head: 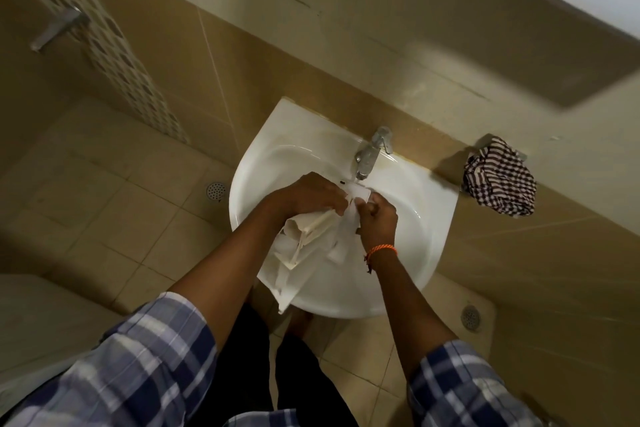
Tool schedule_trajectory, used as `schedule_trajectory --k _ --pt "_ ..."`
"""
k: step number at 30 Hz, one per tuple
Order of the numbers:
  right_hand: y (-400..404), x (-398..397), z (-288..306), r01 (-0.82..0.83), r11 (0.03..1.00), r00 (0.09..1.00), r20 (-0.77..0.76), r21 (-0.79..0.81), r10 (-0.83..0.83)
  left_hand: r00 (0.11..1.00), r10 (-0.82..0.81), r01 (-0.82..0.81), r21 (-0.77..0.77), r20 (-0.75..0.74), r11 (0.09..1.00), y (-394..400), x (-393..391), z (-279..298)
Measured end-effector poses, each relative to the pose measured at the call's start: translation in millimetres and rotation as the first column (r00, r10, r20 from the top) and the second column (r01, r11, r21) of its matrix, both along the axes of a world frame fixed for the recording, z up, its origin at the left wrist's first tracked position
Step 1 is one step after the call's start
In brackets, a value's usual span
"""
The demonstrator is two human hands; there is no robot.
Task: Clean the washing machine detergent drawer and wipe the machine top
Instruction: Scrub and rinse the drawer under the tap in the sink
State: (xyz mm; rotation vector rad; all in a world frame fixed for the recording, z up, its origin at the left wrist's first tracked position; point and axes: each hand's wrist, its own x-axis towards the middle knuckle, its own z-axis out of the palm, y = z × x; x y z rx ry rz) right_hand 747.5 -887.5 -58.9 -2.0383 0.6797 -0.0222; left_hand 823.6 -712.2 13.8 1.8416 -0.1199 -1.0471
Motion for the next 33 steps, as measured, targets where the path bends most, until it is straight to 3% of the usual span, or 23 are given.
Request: schedule_trajectory --k 3,6,11,14,17,21,25,29,33 --pt "-11.0 10.7 5.7 0.024 0.995 1.000 -0.004 -0.100 -0.024 0.982 0.174 -0.182 -0.126 -0.068 0.975 17.0 -6.1 5.9" --pt "-20.9 10.0 3.1 0.105 0.988 0.994 -0.028 -0.117 -0.109 0.910 0.391 -0.412 -0.213 -0.135 0.886 40.1 -15.1 17.1" --pt "-11.9 6.7 -5.0 0.248 0.969 0.968 -0.032 0.001 -0.248 0.873 0.487 -0.460 -0.295 0.021 0.837 52.1 -60.2 21.2" --pt "-9.6 9.3 -20.5 0.290 0.954 0.957 -0.006 0.074 -0.290 0.775 0.582 -0.474 -0.381 0.247 0.794 55.3 -93.3 9.0" --pt "-3.6 11.4 -22.1 0.280 0.950 0.957 0.033 0.135 -0.287 0.691 0.522 -0.443 -0.279 0.500 0.852 52.3 -110.9 -2.2" --pt "5.1 9.7 -2.1 0.189 0.968 0.979 0.041 0.164 -0.198 0.683 0.449 -0.468 -0.127 0.576 0.875 45.7 -112.0 -1.4" --pt "-1.3 8.0 -4.4 0.067 0.994 0.997 0.024 0.081 -0.069 0.632 0.374 -0.436 -0.088 0.679 0.896 53.2 -100.9 3.3" --pt "-12.5 13.6 -6.9 0.075 0.990 0.996 0.040 0.116 -0.080 0.671 0.167 -0.273 0.032 0.723 0.962 77.3 -81.6 10.2" --pt "-9.2 33.1 -0.2 -0.068 0.978 0.996 -0.037 0.197 0.076 0.641 -0.037 -0.097 0.129 0.767 0.987 82.7 -76.8 15.9"
